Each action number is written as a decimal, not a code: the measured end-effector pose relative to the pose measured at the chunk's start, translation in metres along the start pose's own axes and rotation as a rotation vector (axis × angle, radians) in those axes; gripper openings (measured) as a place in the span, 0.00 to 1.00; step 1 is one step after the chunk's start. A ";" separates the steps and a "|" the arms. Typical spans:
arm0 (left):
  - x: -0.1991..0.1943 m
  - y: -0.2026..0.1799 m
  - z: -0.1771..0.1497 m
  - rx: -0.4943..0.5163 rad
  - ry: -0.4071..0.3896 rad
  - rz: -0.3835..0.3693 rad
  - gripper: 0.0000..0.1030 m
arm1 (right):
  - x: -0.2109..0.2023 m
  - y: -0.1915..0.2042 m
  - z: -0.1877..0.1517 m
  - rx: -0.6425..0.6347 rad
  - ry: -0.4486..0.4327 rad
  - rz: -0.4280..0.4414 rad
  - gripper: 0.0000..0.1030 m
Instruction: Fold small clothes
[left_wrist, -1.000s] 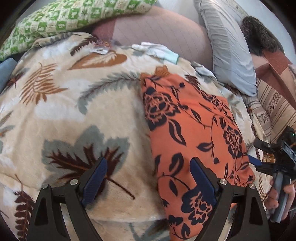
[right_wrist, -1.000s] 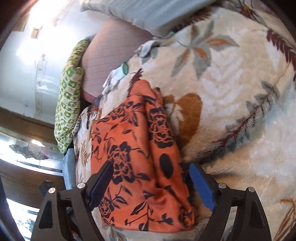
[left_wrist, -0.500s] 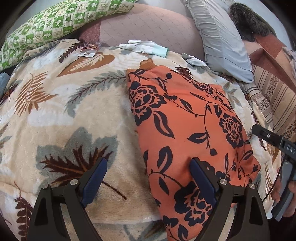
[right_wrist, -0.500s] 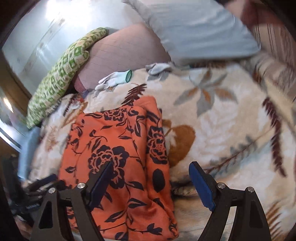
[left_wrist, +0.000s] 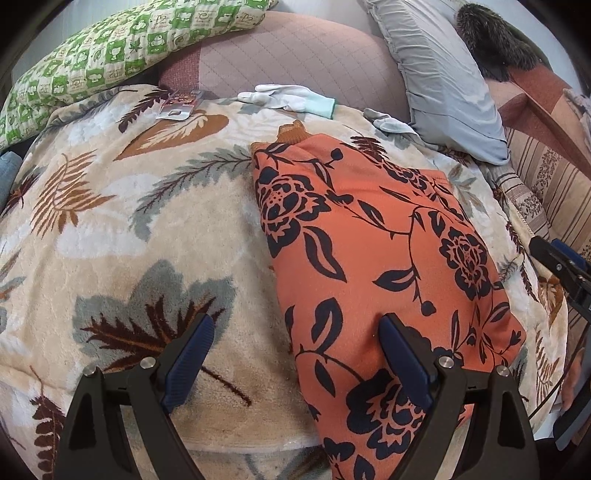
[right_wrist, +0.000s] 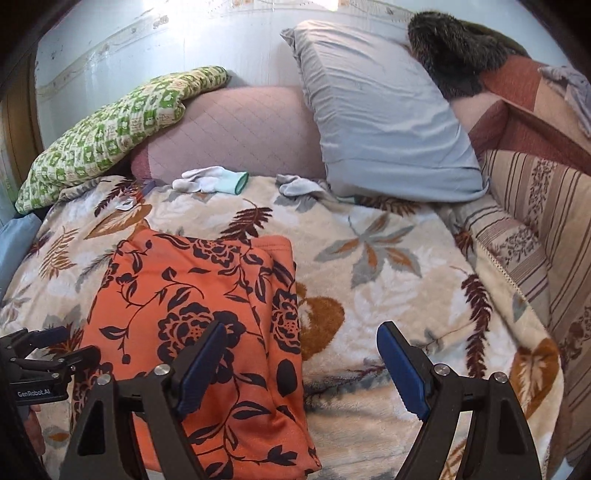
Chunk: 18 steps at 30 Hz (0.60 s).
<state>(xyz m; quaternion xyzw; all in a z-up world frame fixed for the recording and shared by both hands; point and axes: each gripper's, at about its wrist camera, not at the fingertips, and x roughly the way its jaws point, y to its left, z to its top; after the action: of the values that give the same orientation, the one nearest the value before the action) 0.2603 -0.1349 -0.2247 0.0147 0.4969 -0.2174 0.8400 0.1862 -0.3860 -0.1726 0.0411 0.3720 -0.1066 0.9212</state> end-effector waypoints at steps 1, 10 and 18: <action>0.000 0.000 0.000 0.001 -0.001 0.001 0.88 | -0.002 0.001 0.001 -0.004 -0.009 -0.005 0.83; -0.004 -0.006 0.001 0.026 -0.015 0.018 0.88 | -0.014 0.005 0.004 -0.029 -0.059 -0.046 0.83; -0.008 -0.010 0.002 0.045 -0.032 0.019 0.88 | -0.018 0.004 0.005 -0.027 -0.079 -0.052 0.83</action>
<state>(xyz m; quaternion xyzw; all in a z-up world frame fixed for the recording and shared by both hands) 0.2546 -0.1415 -0.2147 0.0349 0.4782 -0.2206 0.8494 0.1780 -0.3797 -0.1570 0.0148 0.3375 -0.1270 0.9326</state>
